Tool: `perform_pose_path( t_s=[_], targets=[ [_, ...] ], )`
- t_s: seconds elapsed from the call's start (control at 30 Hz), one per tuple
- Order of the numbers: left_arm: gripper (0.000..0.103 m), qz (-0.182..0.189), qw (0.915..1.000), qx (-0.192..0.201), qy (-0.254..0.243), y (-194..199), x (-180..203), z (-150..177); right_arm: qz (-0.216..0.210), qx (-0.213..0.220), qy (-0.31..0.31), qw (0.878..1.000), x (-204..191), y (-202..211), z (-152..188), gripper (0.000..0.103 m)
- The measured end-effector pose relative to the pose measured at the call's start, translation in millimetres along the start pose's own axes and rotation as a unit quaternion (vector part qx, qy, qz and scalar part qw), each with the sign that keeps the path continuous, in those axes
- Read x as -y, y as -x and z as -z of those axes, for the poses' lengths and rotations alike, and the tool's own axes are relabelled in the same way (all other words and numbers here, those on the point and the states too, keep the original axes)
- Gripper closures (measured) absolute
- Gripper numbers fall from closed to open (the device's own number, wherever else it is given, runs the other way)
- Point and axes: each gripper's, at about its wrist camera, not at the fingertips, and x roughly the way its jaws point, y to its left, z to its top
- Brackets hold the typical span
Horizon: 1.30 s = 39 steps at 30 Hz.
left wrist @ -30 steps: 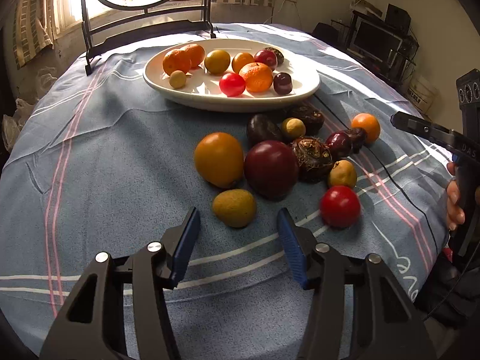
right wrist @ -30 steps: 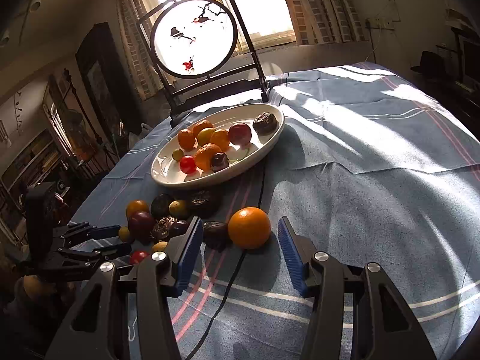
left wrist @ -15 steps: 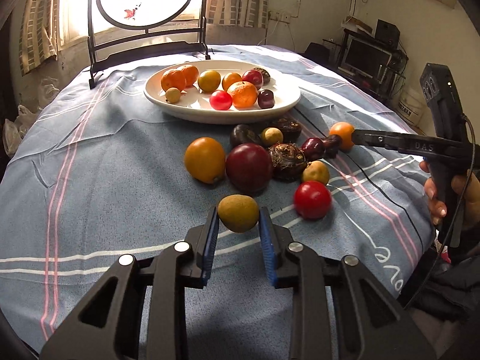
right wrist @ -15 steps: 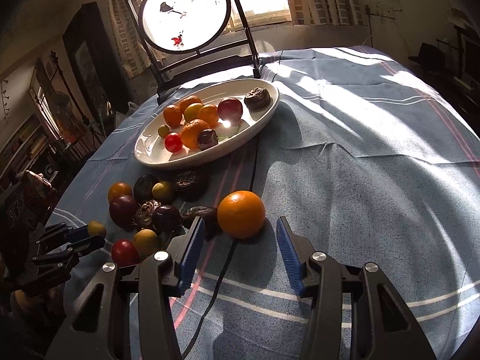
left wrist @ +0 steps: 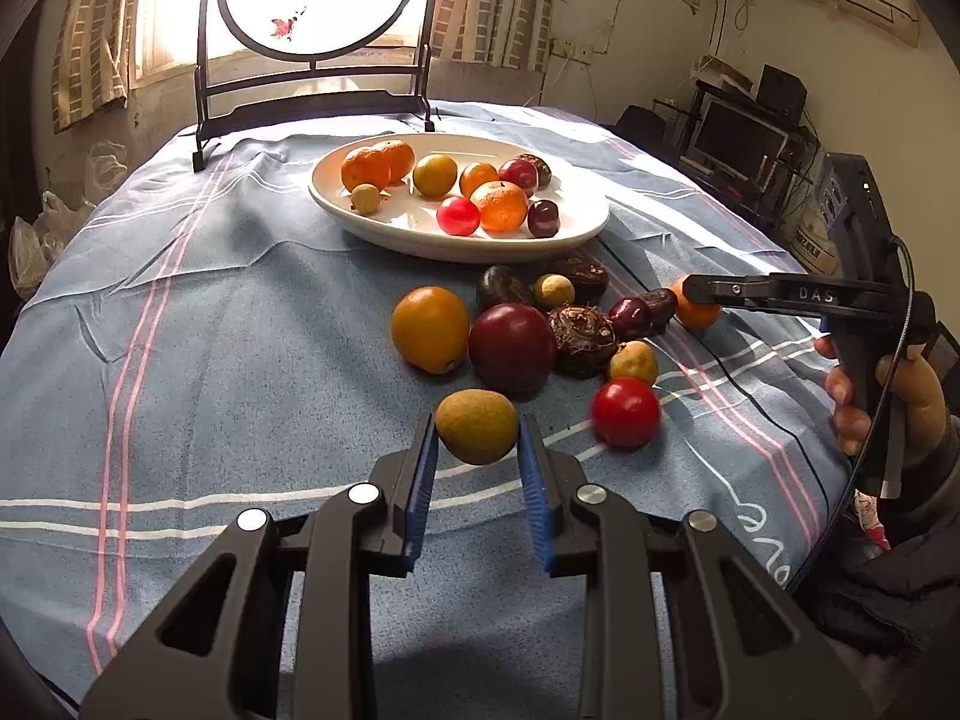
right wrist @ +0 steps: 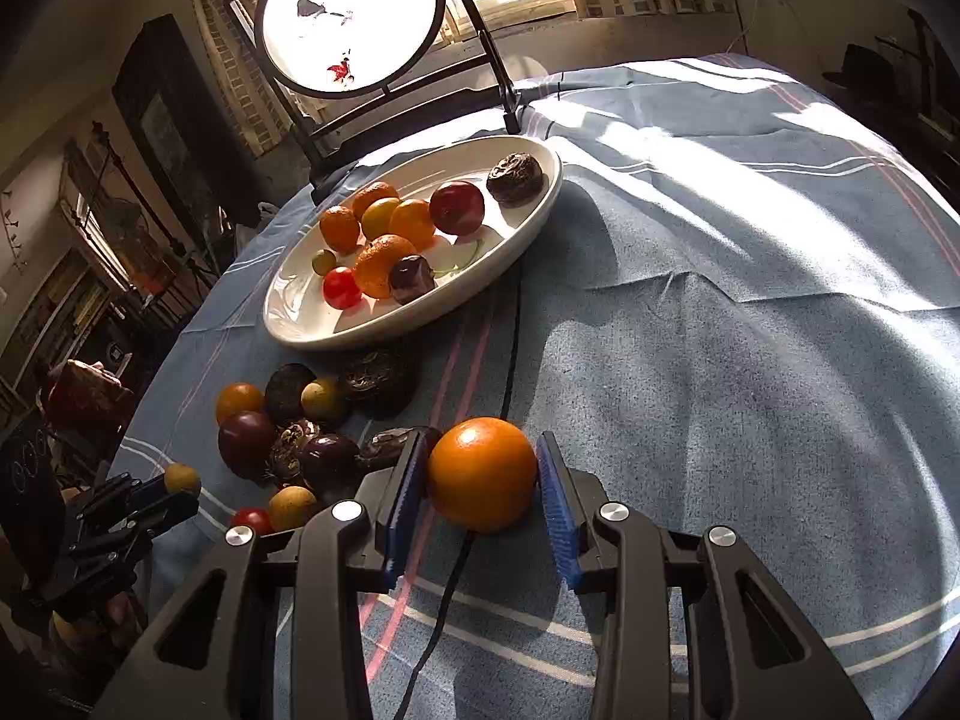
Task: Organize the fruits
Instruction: 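Place the yellow-brown fruit on the plate while the right tool releases the orange there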
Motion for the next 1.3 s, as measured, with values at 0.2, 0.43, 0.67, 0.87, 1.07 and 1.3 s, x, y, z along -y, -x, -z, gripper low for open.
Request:
perform_pose_path(
  t_s=[0.2,0.43,0.67,0.87,1.07,1.3],
  targets=[
    [0.077,0.01,0.9998,0.017,0.008,9,-2,-16,-0.017,0.046,0.011,0.999,-11,26,-17,0.065],
    [0.077,0.015,0.9996,0.024,0.002,-16,-11,-83,-0.019,0.047,0.012,0.999,-22,6,-77,0.065],
    [0.069,-0.014,0.9998,-0.007,0.009,-74,-25,-131,0.007,0.036,-0.003,0.999,-19,-39,-110,0.063],
    [0.051,-0.018,0.9998,0.003,0.011,-61,-26,-122,0.026,0.057,0.029,0.998,-27,-22,-96,0.05],
    [0.044,-0.019,0.999,0.011,-0.038,-19,-4,-76,0.03,0.059,0.051,0.997,-25,10,-44,0.05],
    [0.047,-0.024,0.9981,-0.015,-0.055,-10,2,-31,0.018,0.051,0.036,0.998,-11,15,2,0.05]
  ],
)
